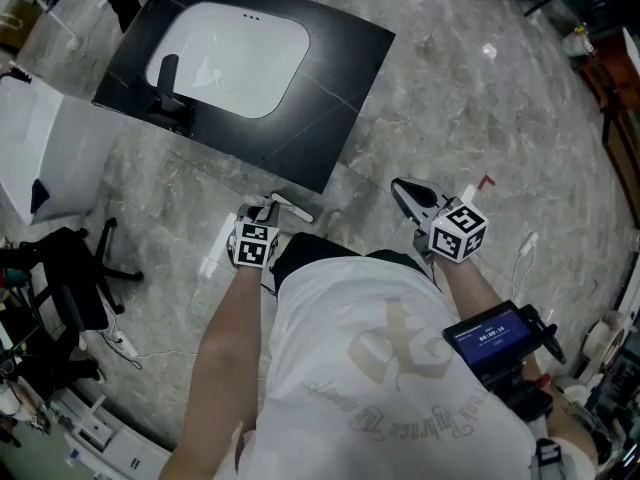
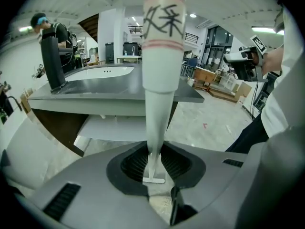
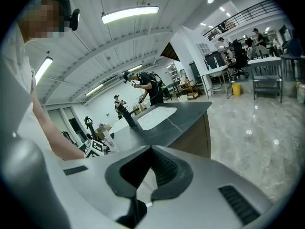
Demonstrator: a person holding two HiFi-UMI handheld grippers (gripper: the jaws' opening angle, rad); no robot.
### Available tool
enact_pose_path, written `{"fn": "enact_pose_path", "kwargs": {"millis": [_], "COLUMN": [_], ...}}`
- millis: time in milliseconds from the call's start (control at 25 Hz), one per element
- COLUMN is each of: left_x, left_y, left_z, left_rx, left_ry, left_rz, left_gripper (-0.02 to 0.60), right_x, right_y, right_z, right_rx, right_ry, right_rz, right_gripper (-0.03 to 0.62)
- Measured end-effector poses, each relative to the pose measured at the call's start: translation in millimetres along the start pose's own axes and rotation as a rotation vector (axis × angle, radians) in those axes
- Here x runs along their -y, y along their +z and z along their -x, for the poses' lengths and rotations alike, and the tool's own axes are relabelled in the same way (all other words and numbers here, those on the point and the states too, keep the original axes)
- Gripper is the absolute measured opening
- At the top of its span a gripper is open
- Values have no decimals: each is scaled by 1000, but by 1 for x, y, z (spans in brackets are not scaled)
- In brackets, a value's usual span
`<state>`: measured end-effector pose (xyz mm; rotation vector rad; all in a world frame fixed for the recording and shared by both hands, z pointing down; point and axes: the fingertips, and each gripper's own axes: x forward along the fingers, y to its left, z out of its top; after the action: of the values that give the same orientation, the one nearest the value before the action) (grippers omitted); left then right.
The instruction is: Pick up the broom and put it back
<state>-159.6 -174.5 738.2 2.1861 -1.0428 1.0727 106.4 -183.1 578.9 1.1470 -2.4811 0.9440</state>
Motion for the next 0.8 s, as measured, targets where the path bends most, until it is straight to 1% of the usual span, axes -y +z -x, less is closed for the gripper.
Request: {"fn": "enact_pose_path", "kwargs": {"millis": [200,440,640,800], "left_x": [1,5,8,10], "left_y": [17,34,40,40], "left_z": [-17,-31,-37,-36], "left_rx": [14,23,24,32], "left_ry": [-11,-40,-43,-43], "left_rz": [-1,-26,-35,-25], "left_gripper": [94,94,94,94], "right_x": [6,13,19,20], "right_y": [-1,-5,-8,-8], "right_z": [6,23,33,38], "right_rx": [8,10,14,21], "right_ry": [-24,-67,-89,-93], "right_rz": [-11,-23,-32,-35], "right_gripper": [17,17,17,17]}}
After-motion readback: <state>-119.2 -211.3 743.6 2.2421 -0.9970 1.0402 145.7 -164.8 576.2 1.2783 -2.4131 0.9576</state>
